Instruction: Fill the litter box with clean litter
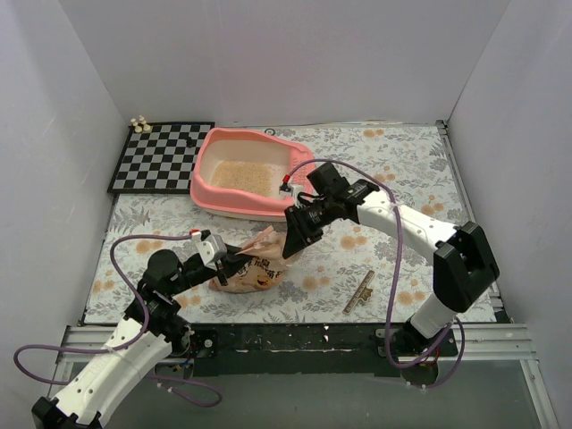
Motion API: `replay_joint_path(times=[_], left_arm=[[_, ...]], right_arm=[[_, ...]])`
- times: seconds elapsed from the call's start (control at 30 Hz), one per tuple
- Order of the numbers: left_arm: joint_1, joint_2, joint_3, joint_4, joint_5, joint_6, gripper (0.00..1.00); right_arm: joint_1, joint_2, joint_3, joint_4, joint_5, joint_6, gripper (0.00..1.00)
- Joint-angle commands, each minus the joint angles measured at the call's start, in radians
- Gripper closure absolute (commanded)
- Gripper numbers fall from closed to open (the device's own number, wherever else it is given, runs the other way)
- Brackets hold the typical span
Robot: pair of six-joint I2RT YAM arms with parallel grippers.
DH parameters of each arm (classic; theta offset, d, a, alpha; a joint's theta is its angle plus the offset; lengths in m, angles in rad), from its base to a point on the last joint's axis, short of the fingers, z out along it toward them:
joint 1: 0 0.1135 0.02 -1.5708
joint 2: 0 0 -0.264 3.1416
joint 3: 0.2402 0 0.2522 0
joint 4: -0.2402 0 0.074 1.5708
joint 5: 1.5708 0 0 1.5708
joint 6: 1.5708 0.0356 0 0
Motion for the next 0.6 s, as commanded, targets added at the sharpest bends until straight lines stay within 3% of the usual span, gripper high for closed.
replay_joint_path(times=[0.0, 0.27, 0.57], left_arm=[[-0.035, -0.029, 0.009, 0.143, 0.034, -0.001, 1.0], [-0.056, -0.02, 0.011, 0.139, 0.018, 0.007, 1.0], [-0.073, -0.035, 0.001, 0.127, 0.0, 0.022, 1.0]], right_arm=[[-0.009, 0.09, 0.025, -0.018, -0.021, -0.036, 0.99], [0.068, 0.11, -0.036, 0.186, -0.072, 0.076, 0.99], [0.085, 0.032, -0.215, 0.626, -0.208, 0.287, 0.99]])
